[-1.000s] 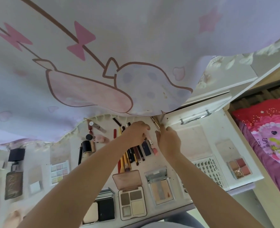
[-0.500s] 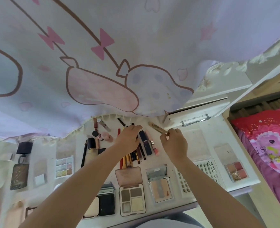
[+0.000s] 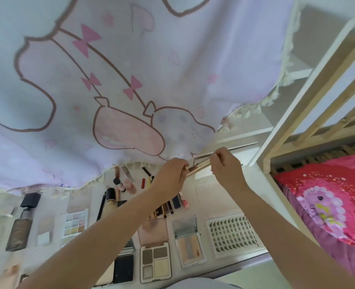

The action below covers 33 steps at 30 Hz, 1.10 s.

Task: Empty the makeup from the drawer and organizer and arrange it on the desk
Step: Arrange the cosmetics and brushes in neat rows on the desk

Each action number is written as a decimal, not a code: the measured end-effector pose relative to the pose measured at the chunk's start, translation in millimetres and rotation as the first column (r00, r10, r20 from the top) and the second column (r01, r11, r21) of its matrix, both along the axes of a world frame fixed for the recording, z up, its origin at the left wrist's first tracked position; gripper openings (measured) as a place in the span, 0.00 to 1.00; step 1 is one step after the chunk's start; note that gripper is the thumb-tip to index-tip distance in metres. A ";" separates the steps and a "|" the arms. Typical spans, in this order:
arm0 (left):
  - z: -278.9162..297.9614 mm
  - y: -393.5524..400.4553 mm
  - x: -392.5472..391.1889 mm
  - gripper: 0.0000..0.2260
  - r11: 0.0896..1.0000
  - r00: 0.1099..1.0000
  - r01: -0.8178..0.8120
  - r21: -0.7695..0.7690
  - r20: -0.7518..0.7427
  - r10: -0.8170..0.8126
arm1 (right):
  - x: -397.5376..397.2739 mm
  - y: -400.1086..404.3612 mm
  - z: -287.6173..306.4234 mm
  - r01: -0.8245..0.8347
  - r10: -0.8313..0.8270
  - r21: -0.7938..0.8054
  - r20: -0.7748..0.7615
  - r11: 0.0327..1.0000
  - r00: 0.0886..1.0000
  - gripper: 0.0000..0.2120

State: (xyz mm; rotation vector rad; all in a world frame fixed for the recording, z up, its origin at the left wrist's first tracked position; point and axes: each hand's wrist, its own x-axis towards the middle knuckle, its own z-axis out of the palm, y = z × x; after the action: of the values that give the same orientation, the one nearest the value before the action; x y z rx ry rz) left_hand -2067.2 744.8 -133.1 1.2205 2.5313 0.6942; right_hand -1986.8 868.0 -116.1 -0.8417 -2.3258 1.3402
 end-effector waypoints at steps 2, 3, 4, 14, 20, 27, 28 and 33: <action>10.8 -4.6 2.4 0.13 0.999 1.000 -0.005 0.037 -0.010 0.005 | -9.6 -0.5 8.5 0.007 -0.010 -0.140 -0.026 0.990 1.000 0.11; 14.7 -6.6 4.3 0.12 0.999 1.000 -0.019 0.030 -0.005 0.019 | -13.1 -0.5 13.7 0.010 -0.019 -0.192 -0.045 0.981 0.999 0.12; 17.9 -9.1 6.3 0.12 0.999 0.999 -0.048 0.014 -0.005 0.048 | -15.6 0.0 19.6 0.003 -0.017 -0.236 -0.058 0.972 0.998 0.13; 82.2 -35.8 -4.2 0.18 0.975 0.919 -0.116 -0.188 -0.394 0.034 | -36.0 -6.0 84.4 -0.331 0.321 0.118 0.097 0.936 0.942 0.23; 125.2 -55.0 -5.5 0.12 0.993 0.998 -0.049 0.110 -0.025 0.052 | -36.6 -14.7 123.5 -0.405 0.487 0.307 -0.271 0.861 0.830 0.16; 135.5 -60.1 -28.0 0.10 0.978 0.923 -0.116 0.172 -0.345 0.171 | -61.2 -5.0 145.2 -0.609 0.633 0.192 -0.105 0.770 0.767 0.17; 135.5 -61.1 -31.3 0.11 0.977 0.889 -0.116 0.176 -0.419 0.182 | -63.1 -4.3 144.1 -0.597 0.623 0.212 -0.080 0.773 0.778 0.18; 128.4 -63.6 -42.3 0.22 0.990 0.780 -0.081 0.118 -0.611 0.137 | -64.0 -3.7 136.7 -0.654 0.656 0.105 -0.253 0.749 0.711 0.12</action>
State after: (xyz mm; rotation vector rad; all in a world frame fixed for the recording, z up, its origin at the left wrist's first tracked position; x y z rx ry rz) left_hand -2109.5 681.2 -4.8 1.5438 3.1529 0.4749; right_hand -2050.7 864.3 20.6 0.2405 -2.4801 1.5690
